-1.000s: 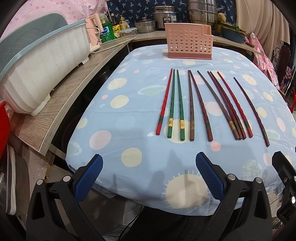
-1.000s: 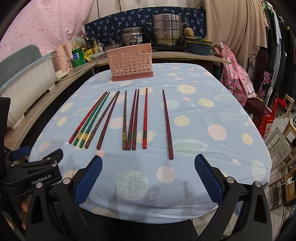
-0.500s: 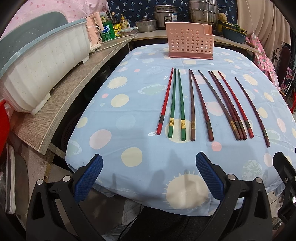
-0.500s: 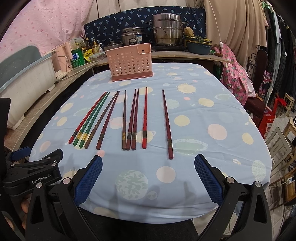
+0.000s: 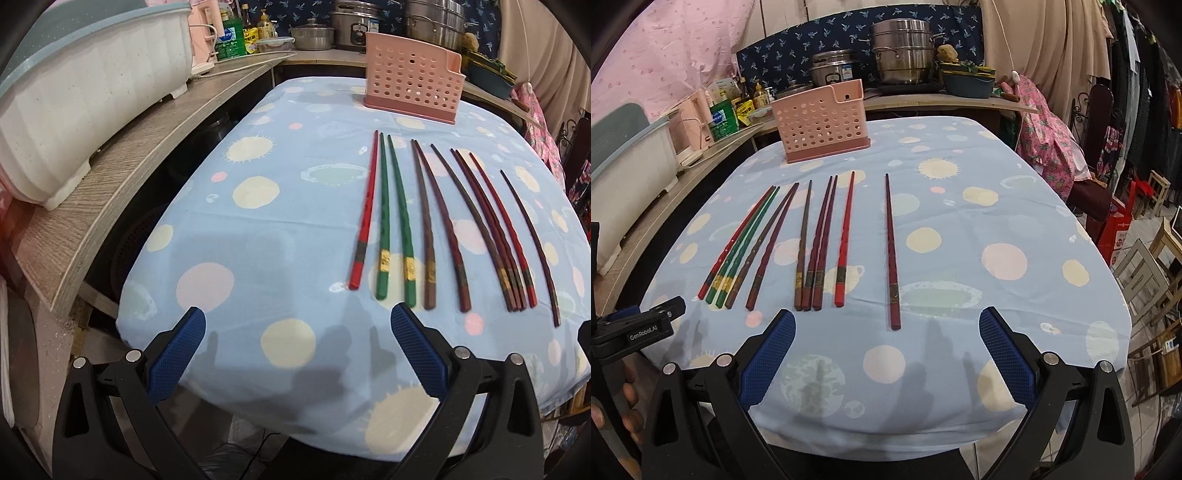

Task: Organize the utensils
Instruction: 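Grasp a red chopstick with the left tool while the right tool grasps the lone dark red chopstick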

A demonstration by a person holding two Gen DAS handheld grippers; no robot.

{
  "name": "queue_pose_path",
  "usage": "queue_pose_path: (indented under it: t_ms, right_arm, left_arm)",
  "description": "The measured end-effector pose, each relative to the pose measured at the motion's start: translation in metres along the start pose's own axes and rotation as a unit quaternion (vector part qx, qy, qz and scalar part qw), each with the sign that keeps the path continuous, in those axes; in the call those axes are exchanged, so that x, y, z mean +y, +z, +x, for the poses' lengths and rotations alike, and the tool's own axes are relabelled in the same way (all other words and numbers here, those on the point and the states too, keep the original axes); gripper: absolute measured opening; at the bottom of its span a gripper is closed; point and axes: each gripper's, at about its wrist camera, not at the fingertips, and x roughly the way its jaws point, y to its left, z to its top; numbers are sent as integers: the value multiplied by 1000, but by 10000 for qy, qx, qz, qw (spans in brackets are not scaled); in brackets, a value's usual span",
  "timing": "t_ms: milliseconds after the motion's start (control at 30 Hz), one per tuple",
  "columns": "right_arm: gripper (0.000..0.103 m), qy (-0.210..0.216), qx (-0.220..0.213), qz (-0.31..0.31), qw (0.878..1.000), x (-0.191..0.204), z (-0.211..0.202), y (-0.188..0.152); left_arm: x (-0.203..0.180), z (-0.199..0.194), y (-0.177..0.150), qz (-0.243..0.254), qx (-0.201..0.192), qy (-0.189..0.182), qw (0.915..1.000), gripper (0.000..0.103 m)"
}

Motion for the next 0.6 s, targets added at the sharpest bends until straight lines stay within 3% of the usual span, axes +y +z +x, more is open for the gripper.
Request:
queue_pose_path:
  t_ms: [167, 233, 600]
  right_arm:
    - [96, -99, 51, -15, 9999, -8, 20, 5]
    - [90, -108, 84, -38, 9999, -10, 27, 7]
    - [46, 30, 372, -139, 9992, -6, 57, 9]
  left_arm:
    - [-2, 16, 8, 45, -46, 2, 10000, 96]
    - [-3, 21, 11, 56, -82, -11, 10000, 95]
    - [-4, 47, 20, -67, 117, -267, 9996, 79]
